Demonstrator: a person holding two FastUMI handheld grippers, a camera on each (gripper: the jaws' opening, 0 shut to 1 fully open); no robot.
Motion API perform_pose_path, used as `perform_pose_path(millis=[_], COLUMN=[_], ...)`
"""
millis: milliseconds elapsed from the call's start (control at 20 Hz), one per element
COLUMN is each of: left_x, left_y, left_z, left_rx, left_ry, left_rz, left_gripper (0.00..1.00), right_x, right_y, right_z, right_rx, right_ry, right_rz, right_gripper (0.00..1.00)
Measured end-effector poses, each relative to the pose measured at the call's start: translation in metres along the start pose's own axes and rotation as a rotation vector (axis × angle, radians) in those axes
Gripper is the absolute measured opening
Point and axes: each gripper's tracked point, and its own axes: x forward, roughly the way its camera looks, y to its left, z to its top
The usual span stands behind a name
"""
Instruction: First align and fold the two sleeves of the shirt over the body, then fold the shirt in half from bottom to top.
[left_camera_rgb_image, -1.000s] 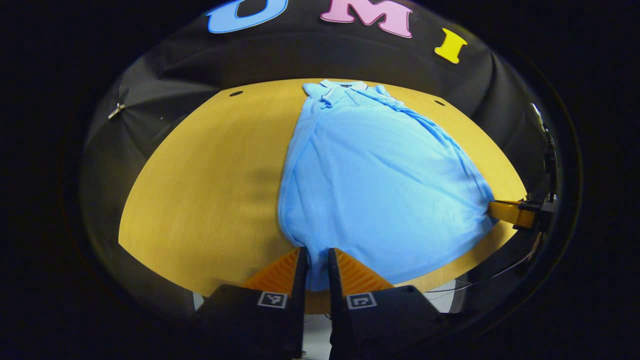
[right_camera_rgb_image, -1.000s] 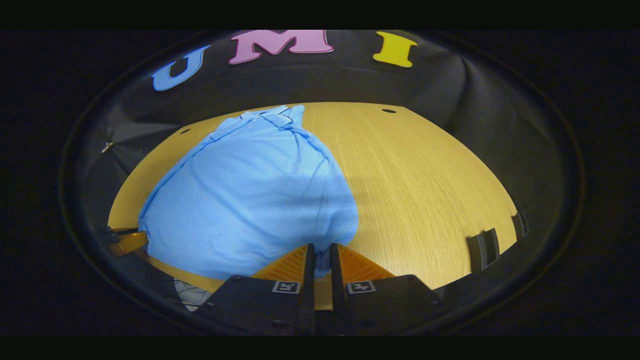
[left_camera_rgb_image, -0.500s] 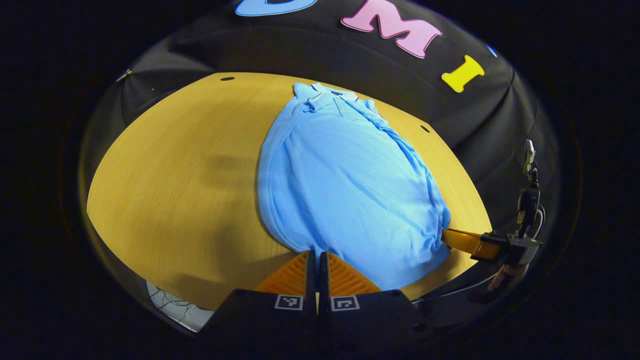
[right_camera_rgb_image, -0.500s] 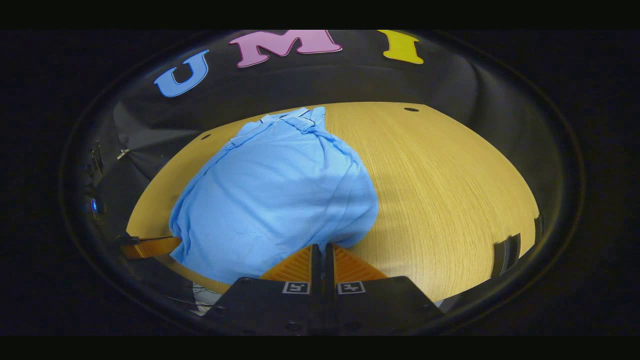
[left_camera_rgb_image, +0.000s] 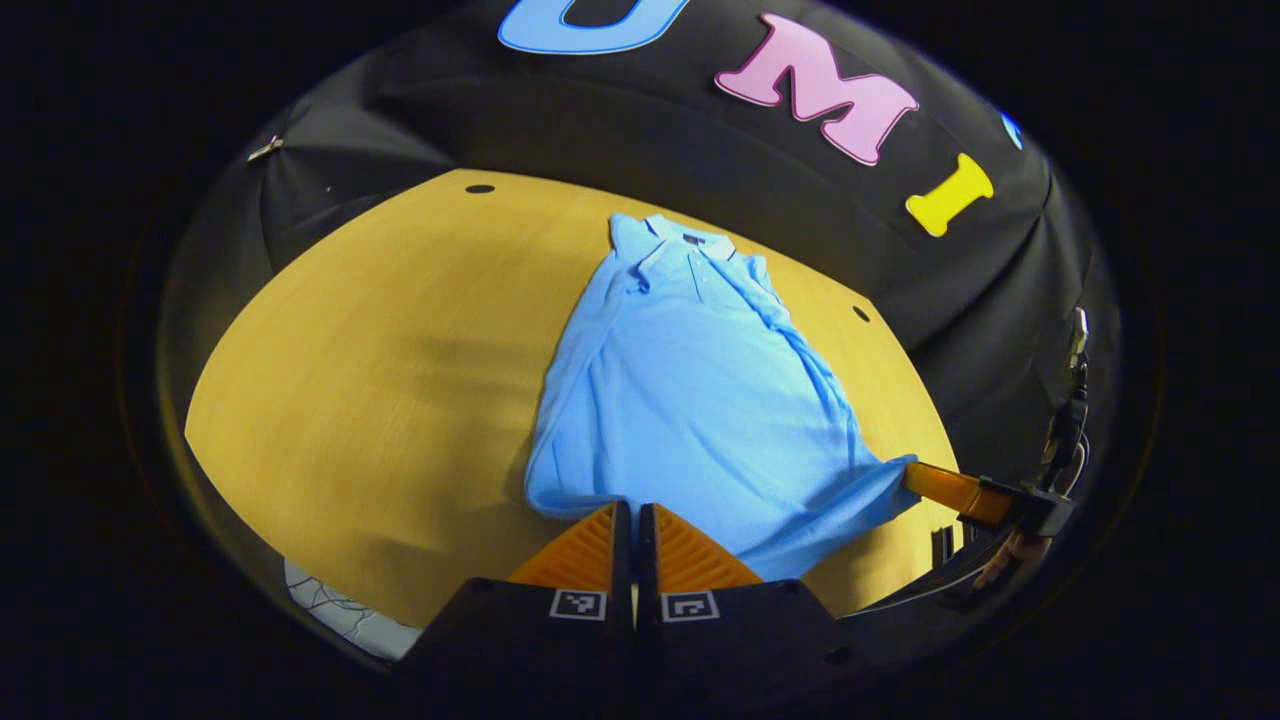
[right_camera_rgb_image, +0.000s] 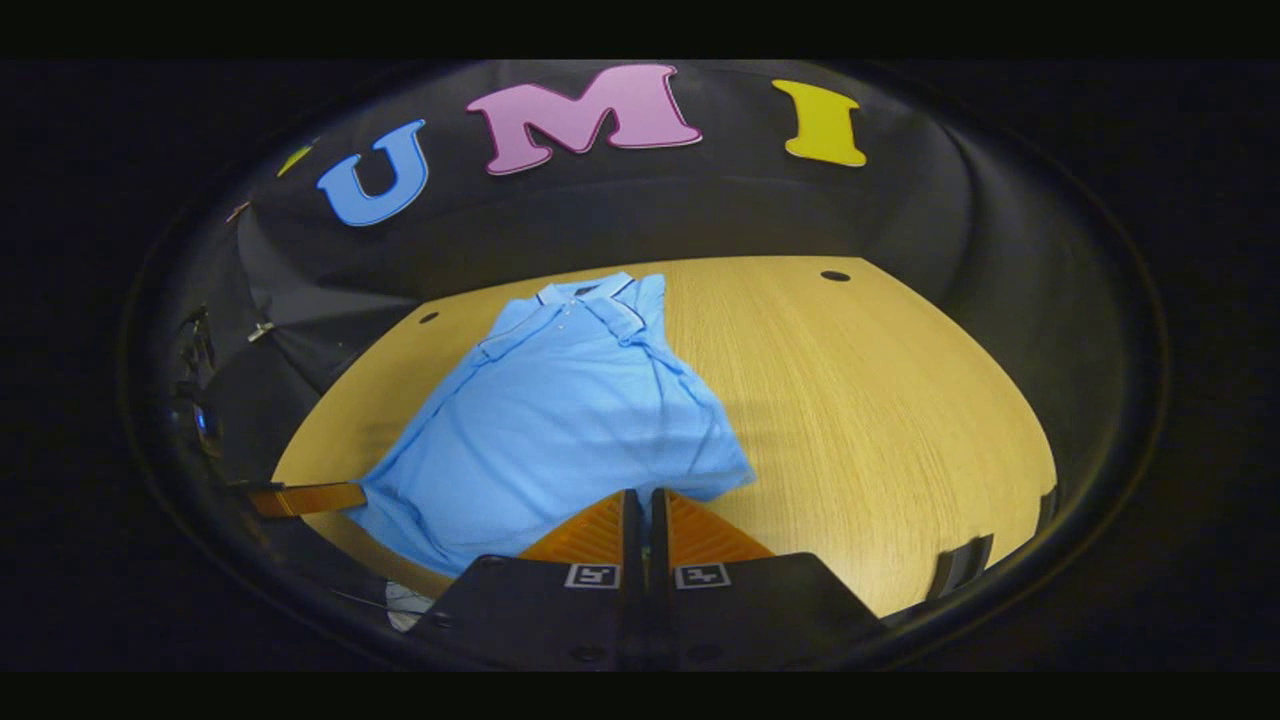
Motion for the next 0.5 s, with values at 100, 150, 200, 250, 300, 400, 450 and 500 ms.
perform_pose_path(millis=[100, 150, 200, 250, 300, 400, 450, 500], left_x=[0.002, 0.004, 0.008, 0.014, 0.018, 0.03, 0.037, 0.045], left_y=[-0.005, -0.007, -0.01, -0.013, -0.015, -0.014, -0.015, -0.017], left_z=[0.028, 0.044, 0.058, 0.072, 0.085, 0.112, 0.127, 0.142], left_rx=[0.014, 0.017, 0.013, 0.003, -0.005, 0.002, 0.006, 0.01], left_ry=[-0.032, -0.047, -0.058, -0.069, -0.081, -0.105, -0.116, -0.129], left_rz=[0.0, -0.003, -0.01, -0.014, -0.019, -0.012, -0.013, -0.017], left_gripper=[0.06, 0.06, 0.06, 0.06, 0.06, 0.06, 0.06, 0.06], right_x=[0.004, 0.008, 0.013, 0.017, 0.023, 0.038, 0.045, 0.054], right_y=[0.005, 0.008, 0.009, 0.01, 0.011, 0.012, 0.012, 0.012], right_z=[0.024, 0.038, 0.051, 0.064, 0.076, 0.104, 0.12, 0.137], right_rx=[-0.007, -0.013, -0.022, -0.028, -0.031, -0.036, -0.038, -0.042], right_ry=[-0.026, -0.042, -0.058, -0.071, -0.087, -0.118, -0.14, -0.16], right_rz=[0.014, 0.02, 0.025, 0.029, 0.033, 0.041, 0.044, 0.047], right_gripper=[0.0, 0.01, 0.02, 0.04, 0.05, 0.0, 0.0, 0.05])
